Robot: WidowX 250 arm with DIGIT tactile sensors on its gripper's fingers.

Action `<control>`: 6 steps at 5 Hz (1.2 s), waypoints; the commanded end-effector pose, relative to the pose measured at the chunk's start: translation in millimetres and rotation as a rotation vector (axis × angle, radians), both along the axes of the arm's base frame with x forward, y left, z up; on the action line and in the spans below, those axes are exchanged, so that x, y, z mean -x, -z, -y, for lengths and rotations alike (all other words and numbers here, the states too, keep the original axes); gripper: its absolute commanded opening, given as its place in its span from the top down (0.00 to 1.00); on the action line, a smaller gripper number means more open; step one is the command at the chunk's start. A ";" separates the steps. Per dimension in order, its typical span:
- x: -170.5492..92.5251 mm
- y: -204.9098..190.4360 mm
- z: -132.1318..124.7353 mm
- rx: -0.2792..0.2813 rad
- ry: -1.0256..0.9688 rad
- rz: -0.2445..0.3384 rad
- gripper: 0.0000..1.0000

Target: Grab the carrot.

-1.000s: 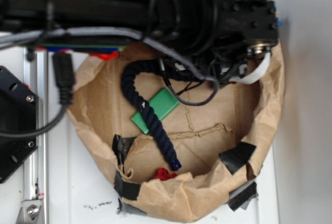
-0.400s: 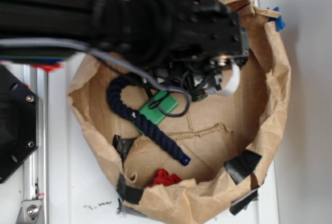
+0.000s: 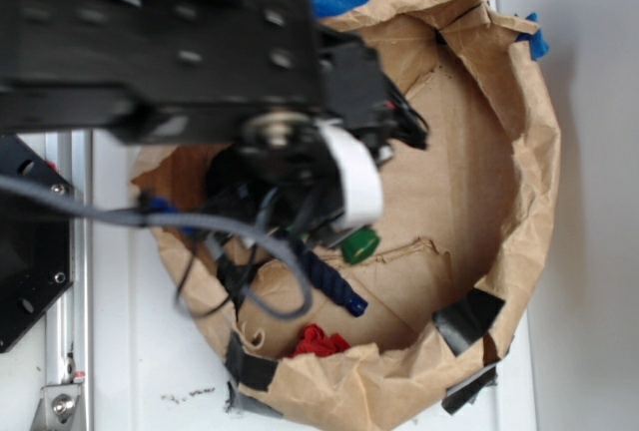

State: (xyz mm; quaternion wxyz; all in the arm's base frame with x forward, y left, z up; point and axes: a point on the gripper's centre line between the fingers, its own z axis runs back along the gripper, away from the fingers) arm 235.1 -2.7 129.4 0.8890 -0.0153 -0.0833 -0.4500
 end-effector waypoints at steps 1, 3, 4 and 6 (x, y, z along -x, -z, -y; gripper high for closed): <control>9.2 -29.2 -7.8 0.177 -0.480 -0.076 1.00; -34.8 -44.2 -64.9 0.197 -0.981 -0.061 1.00; -72.0 -55.9 -66.7 0.123 -1.097 -0.016 1.00; -75.8 -51.2 -62.5 0.093 -1.099 -0.061 1.00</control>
